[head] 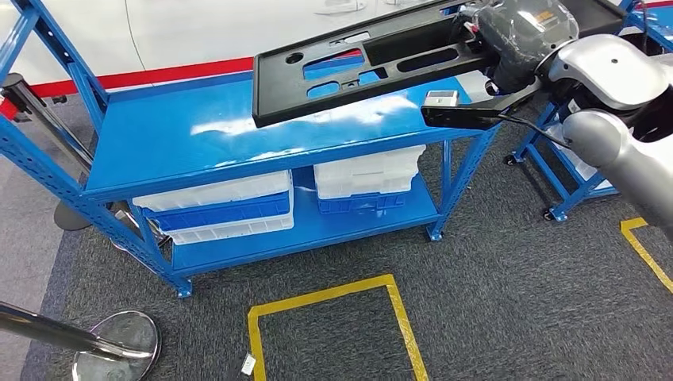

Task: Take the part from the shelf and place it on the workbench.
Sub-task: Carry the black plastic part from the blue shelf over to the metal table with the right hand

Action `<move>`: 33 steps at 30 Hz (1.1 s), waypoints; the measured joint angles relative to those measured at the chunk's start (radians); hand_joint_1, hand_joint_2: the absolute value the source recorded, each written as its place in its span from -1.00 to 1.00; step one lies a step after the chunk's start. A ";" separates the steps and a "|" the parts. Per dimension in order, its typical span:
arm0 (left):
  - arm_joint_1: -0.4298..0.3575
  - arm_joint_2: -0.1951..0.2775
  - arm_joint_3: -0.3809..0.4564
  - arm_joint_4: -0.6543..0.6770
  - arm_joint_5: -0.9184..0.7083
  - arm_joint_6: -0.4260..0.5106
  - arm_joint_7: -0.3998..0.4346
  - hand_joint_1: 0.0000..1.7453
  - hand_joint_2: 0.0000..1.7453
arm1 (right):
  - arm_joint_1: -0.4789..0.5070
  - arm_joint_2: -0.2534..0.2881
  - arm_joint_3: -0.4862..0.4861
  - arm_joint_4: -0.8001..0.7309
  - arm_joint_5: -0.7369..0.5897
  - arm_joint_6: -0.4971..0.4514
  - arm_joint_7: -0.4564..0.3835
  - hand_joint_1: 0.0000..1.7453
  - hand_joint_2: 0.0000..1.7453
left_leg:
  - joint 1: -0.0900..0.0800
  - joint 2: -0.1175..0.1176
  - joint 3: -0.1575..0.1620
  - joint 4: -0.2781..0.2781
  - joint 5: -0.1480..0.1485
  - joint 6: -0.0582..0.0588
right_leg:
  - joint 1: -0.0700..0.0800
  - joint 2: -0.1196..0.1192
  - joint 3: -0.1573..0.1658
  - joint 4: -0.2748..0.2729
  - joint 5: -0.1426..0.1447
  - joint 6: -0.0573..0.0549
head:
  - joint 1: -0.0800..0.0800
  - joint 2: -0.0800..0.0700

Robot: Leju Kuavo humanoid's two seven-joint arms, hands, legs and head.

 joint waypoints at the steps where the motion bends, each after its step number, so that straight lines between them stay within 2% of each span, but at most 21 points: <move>1: 0.000 0.000 0.000 0.000 0.000 0.000 0.000 -1.00 1.00 | 0.000 0.000 0.000 0.000 0.000 0.000 0.000 1.00 1.00 | 0.001 0.000 0.026 -0.010 0.026 0.000 | 0.001 0.001 -0.015 0.002 0.011 0.002 | 0.000 0.000; 3: -0.002 0.000 0.000 0.000 0.000 0.000 0.000 -1.00 1.00 | 0.000 0.000 0.001 0.001 0.000 0.000 0.000 1.00 1.00 | 0.002 -0.001 0.124 -0.123 0.059 0.005 | 0.002 0.003 -0.041 0.005 0.031 0.009 | 0.000 0.000; 5: -0.003 0.000 0.000 0.000 0.000 0.000 0.000 -1.00 1.00 | 0.000 0.000 0.001 0.002 0.000 0.000 0.000 1.00 1.00 | -0.003 -0.003 0.216 -0.259 0.043 0.012 | 0.002 0.004 -0.057 0.007 0.051 0.019 | 0.001 0.000; 7: -0.003 0.002 0.000 0.000 0.000 0.000 0.000 -1.00 1.00 | 0.001 0.000 0.001 0.004 0.000 0.000 0.000 1.00 1.00 | -0.010 -0.004 0.239 -0.313 0.035 0.021 | -0.002 0.004 -0.063 0.002 0.072 0.032 | 0.001 0.000; 9: -0.002 0.003 0.000 0.000 0.001 0.000 0.000 -1.00 1.00 | 0.003 -0.001 0.001 0.006 0.000 0.000 0.000 1.00 1.00 | -0.011 0.001 0.226 -0.321 0.058 0.038 | -0.009 0.007 -0.072 0.006 0.065 0.042 | 0.001 0.000; 11: -0.004 0.004 0.000 0.000 0.001 0.000 0.000 -1.00 1.00 | 0.004 -0.002 0.001 0.008 0.000 0.000 0.000 1.00 1.00 | -0.010 0.006 0.202 -0.326 0.087 0.056 | -0.012 0.009 -0.096 0.069 -0.016 0.047 | 0.002 0.000; 13: -0.004 0.005 0.000 0.000 0.002 -0.001 0.000 -1.00 1.00 | 0.007 -0.002 0.002 0.011 0.002 0.000 0.000 1.00 1.00 | -0.012 0.006 0.168 -0.325 0.114 0.063 | -0.011 0.010 -0.125 0.197 -0.116 0.052 | 0.002 0.000; 14: -0.004 0.005 0.000 0.000 0.003 -0.002 0.001 -1.00 1.00 | 0.010 -0.002 0.003 0.012 0.002 0.000 0.000 1.00 1.00 | -0.013 0.007 0.150 -0.323 0.127 0.063 | -0.011 0.010 -0.131 0.256 -0.137 0.054 | 0.002 0.000; 15: -0.003 0.005 0.000 0.000 0.004 -0.002 0.001 -1.00 1.00 | 0.014 -0.002 0.004 0.014 0.002 -0.001 0.000 1.00 1.00 | -0.013 0.007 0.133 -0.321 0.139 0.062 | -0.012 0.010 -0.127 0.291 -0.136 0.056 | 0.002 0.000; 16: -0.003 0.004 0.000 0.000 0.004 -0.002 0.001 -1.00 1.00 | 0.017 -0.002 0.006 0.015 0.003 -0.001 0.000 1.00 1.00 | -0.013 0.008 0.115 -0.318 0.150 0.061 | -0.012 0.010 -0.106 0.292 -0.113 0.056 | 0.002 0.000; 18: -0.003 0.004 0.000 0.000 0.005 -0.002 0.003 -1.00 1.00 | 0.019 -0.002 0.008 0.017 0.003 -0.001 0.000 1.00 1.00 | -0.013 0.008 0.083 -0.309 0.171 0.056 | -0.012 0.009 -0.014 0.194 -0.074 0.051 | 0.002 0.000; 20: -0.003 0.004 0.000 0.000 0.006 -0.002 0.004 -1.00 1.00 | 0.018 -0.002 0.008 0.018 0.005 -0.002 0.000 1.00 1.00 | -0.015 0.008 0.063 -0.303 0.190 0.048 | -0.006 0.009 0.086 0.055 -0.089 0.043 | 0.002 0.000; 22: -0.002 0.004 0.000 0.000 0.007 -0.002 0.006 -1.00 1.00 | 0.017 -0.001 0.008 0.019 0.009 -0.001 0.000 1.00 1.00 | -0.015 0.007 0.057 -0.307 0.210 0.037 | 0.001 0.009 0.117 -0.005 -0.103 0.035 | 0.001 0.000; 24: -0.001 0.004 -0.001 0.000 0.007 -0.003 0.008 -1.00 1.00 | 0.014 0.004 0.010 0.022 0.020 0.010 0.000 1.00 1.00 | -0.014 0.003 0.049 -0.310 0.215 0.025 | -0.001 0.006 0.102 -0.014 -0.080 0.021 | 0.001 0.000; 25: -0.001 0.004 -0.001 0.000 0.007 -0.003 0.010 -1.00 1.00 | 0.010 0.012 0.012 0.025 0.028 0.022 0.002 1.00 1.00 | -0.014 0.001 0.039 -0.294 0.191 0.019 | -0.004 0.003 0.091 -0.018 -0.065 0.011 | 0.001 0.000; 26: 0.000 0.004 -0.002 0.000 0.008 -0.004 0.011 -1.00 1.00 | 0.003 0.022 0.016 0.031 0.038 0.037 0.005 1.00 1.00 | -0.012 -0.001 0.025 -0.260 0.149 0.013 | -0.006 0.001 0.078 -0.022 -0.050 0.003 | 0.001 0.000; 28: -0.001 0.004 -0.005 0.000 0.008 -0.006 0.013 -1.00 1.00 | -0.019 0.053 0.026 0.055 0.060 0.073 0.020 1.00 1.00 | -0.005 -0.001 -0.005 -0.139 0.046 0.005 | -0.004 0.003 0.046 -0.021 -0.021 -0.006 | 0.001 0.000; 29: -0.003 0.004 -0.006 0.000 0.008 -0.007 0.013 -1.00 1.00 | -0.032 0.075 0.033 0.075 0.073 0.091 0.028 1.00 1.00 | -0.003 -0.001 -0.014 -0.077 0.018 0.002 | -0.004 0.006 0.027 -0.020 -0.006 -0.005 | 0.001 0.000; 30: -0.004 0.004 -0.008 0.000 0.008 -0.009 0.013 -1.00 1.00 | -0.045 0.096 0.042 0.095 0.084 0.107 0.035 1.00 1.00 | -0.001 -0.001 -0.013 -0.035 0.014 -0.001 | -0.003 0.009 0.009 -0.019 0.008 -0.005 | 0.001 0.000; 31: -0.006 0.004 -0.009 0.000 0.008 -0.010 0.013 -1.00 1.00 | -0.056 0.115 0.052 0.114 0.092 0.118 0.039 1.00 1.00 | 0.000 -0.001 0.003 -0.023 0.031 -0.002 | -0.003 0.011 -0.008 -0.019 0.021 -0.003 | 0.001 0.000; 33: -0.008 0.004 -0.014 0.000 0.009 -0.012 0.013 -1.00 1.00 | -0.071 0.140 0.070 0.143 0.098 0.126 0.042 1.00 1.00 | 0.001 -0.001 0.084 -0.103 0.081 0.001 | -0.003 0.012 -0.035 -0.018 0.043 0.002 | 0.001 0.000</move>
